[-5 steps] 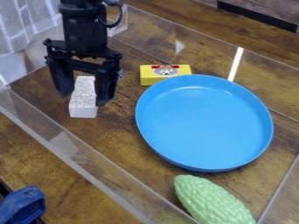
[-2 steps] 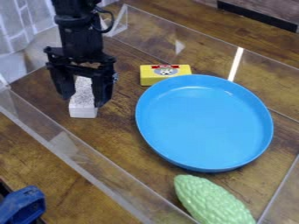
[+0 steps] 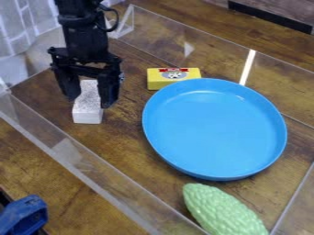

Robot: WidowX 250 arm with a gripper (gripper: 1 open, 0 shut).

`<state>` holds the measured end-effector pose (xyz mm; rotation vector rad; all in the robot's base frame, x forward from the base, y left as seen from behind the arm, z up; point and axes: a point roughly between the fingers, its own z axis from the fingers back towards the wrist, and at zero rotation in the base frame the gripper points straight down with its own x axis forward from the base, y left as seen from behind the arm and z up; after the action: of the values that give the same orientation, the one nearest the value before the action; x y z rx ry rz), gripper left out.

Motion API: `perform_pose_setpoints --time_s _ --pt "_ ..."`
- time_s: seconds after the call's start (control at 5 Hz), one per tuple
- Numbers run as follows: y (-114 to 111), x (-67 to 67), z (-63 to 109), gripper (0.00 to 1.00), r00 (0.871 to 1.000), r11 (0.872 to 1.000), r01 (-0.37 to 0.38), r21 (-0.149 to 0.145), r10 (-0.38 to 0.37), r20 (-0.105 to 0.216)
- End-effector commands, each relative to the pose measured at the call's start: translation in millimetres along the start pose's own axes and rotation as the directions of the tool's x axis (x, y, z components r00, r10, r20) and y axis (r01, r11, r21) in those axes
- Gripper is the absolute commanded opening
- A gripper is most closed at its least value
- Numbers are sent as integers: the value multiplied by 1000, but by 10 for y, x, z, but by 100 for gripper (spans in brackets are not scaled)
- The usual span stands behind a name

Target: Put the white object in the blue tray

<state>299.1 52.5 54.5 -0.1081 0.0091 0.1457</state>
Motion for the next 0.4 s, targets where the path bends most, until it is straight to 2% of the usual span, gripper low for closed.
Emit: perform_pose_setpoints --time_s 0.0,0.2 --pt "109 169 104 100 997 999 -41 7 41 66" --pt "145 197 66 100 996 998 -61 11 60 72"
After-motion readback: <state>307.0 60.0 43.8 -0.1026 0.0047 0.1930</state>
